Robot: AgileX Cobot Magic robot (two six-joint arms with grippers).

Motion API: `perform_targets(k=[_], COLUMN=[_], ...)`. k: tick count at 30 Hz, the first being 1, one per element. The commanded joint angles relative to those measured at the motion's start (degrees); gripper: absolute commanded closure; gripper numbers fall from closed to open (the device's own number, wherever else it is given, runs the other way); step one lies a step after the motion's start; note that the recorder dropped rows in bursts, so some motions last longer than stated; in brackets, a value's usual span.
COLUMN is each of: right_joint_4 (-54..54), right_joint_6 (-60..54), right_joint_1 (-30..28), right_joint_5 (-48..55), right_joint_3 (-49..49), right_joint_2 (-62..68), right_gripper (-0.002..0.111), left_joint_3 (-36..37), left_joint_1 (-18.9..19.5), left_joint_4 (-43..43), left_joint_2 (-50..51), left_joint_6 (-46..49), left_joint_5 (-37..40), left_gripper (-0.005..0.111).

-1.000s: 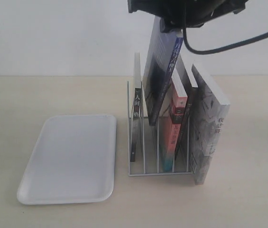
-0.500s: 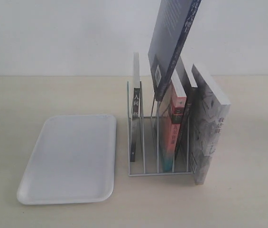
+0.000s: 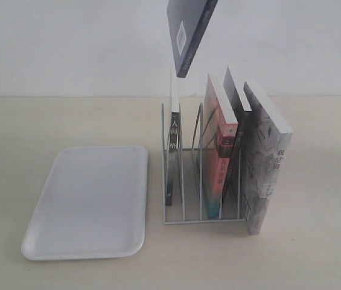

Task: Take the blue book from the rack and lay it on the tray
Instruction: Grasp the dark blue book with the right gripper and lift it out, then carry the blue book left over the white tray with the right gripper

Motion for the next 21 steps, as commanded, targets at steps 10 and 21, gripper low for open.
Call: perform_targets(k=[10,21], right_joint_4=[1.68,7.67], right_joint_6=[-22.3,-42.44], right_joint_1=[10.6,10.64], right_joint_5=[-7.42,-8.45], right_joint_3=[-3.18,-3.18], right_joint_2=[1.97,12.88], right_gripper=[0.108,0.108], left_joint_3=[0.2,0.2], left_joint_1=[0.13,0.13], left_joint_4=[0.0,0.0], left_joint_2=[-0.18,-0.18], left_joint_6=[-0.38,-0.38], left_joint_5=[-0.3,-0.3], left_gripper=[0.103,0.103])
